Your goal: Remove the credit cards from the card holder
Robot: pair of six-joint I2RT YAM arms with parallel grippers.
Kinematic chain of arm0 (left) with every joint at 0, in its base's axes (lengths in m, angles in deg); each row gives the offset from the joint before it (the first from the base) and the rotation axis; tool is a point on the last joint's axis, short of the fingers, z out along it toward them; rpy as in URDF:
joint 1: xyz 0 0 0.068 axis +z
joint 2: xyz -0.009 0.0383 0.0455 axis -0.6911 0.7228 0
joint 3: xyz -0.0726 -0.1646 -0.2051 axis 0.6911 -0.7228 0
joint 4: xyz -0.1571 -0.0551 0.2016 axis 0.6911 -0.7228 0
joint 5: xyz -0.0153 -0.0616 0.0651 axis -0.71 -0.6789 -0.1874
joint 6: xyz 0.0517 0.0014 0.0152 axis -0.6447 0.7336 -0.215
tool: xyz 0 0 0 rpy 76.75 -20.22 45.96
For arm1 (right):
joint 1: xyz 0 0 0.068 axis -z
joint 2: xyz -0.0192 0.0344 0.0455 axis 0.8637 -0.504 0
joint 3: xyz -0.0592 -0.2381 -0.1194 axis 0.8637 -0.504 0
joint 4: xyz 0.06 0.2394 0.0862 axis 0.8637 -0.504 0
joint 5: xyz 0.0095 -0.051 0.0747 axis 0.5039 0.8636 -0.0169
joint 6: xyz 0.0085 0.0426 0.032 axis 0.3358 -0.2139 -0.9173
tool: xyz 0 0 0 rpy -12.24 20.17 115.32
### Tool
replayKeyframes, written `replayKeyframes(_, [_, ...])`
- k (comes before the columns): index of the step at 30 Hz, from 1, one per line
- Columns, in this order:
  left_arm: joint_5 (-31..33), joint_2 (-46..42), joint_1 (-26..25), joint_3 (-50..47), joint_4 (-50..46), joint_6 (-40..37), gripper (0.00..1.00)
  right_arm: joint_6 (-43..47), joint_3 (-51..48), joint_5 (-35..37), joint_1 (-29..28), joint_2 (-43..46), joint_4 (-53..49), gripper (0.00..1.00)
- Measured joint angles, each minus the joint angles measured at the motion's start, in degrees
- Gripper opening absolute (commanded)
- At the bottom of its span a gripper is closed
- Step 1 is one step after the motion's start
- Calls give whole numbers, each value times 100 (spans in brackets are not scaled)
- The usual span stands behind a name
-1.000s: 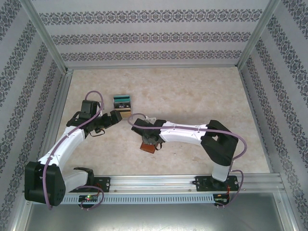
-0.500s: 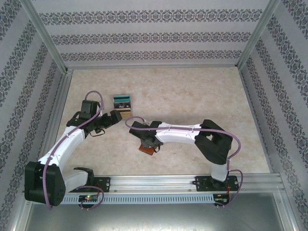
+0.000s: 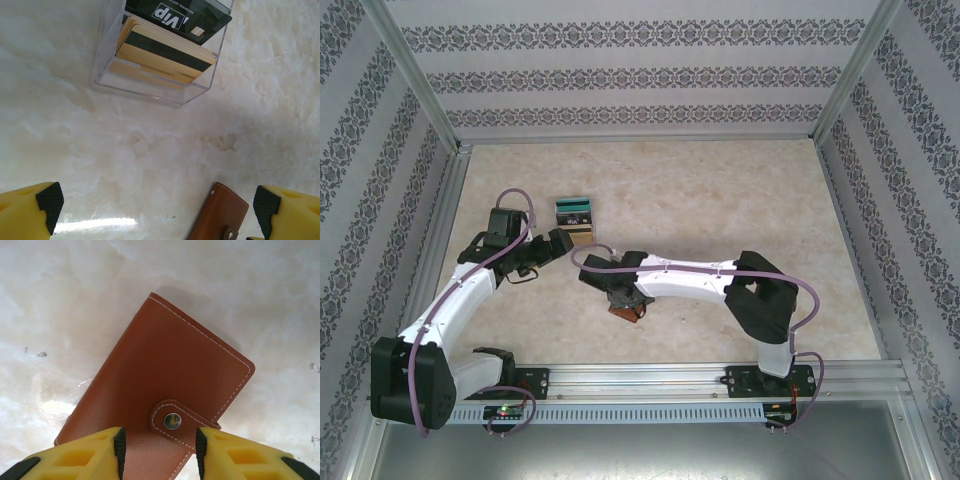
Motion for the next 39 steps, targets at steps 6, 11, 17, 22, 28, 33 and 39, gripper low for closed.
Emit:
replayKeyframes(6, [-63,-15,0,0,-9,0,99,-7,-11,-44,52,-299,122,41])
replayKeyframes(11, [-70,-33,0,-2,-11,0,99,-76,-68,2,66,-271,131,22])
replayKeyframes(17, [-122,-35,-35,0,-9,2,100,-116,-299,24,76,-13,289,0])
replayKeyframes(22, [-302,-33,-337,-11,-2,94,89,63,-455,44,105,105,463,0])
replayKeyframes(28, [-713,96,-929,-116,214,505,37,527,-691,177,153,321,702,0])
replayKeyframes(33, [-1040,251,-1187,-511,710,1091,3,981,-907,240,153,629,1128,0])
replayKeyframes(39, [-1440,776,-1434,-868,1659,1873,0,1379,-1239,238,153,846,1711,0])
